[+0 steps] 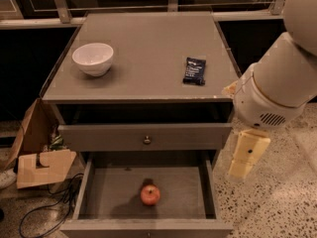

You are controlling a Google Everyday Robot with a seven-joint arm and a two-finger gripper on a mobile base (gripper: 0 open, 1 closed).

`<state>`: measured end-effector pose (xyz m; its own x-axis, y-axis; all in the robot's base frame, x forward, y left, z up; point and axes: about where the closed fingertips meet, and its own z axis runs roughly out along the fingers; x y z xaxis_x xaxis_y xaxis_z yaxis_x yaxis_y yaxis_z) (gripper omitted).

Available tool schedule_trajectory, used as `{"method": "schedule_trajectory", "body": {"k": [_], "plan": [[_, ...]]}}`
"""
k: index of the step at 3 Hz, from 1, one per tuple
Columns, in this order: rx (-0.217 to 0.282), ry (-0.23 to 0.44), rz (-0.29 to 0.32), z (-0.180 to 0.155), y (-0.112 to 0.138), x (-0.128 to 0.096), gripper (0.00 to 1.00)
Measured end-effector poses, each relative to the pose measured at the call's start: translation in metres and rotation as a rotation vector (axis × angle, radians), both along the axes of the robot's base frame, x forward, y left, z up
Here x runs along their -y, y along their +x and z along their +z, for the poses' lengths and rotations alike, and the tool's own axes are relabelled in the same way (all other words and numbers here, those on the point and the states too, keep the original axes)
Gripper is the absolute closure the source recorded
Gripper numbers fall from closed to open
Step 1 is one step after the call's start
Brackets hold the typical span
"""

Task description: Pick apple from middle drawer and place on counter

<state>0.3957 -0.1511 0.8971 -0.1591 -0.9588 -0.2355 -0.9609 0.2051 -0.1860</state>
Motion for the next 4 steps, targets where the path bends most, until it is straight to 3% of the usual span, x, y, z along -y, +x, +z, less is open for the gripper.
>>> {"method": "schedule_trajectory", "body": {"k": [1, 2, 3, 4], "plan": [[-0.039, 0.084, 0.007, -0.051, -0.011, -0.048, 0.0], [-0.039, 0.084, 0.007, -0.051, -0.011, -0.048, 0.0], [-0.039, 0.049, 0.044, -0.076, -0.01, -0.062, 0.0], [0.05, -0.003, 0.058, -0.118, 0.011, -0.084, 0.0]]}}
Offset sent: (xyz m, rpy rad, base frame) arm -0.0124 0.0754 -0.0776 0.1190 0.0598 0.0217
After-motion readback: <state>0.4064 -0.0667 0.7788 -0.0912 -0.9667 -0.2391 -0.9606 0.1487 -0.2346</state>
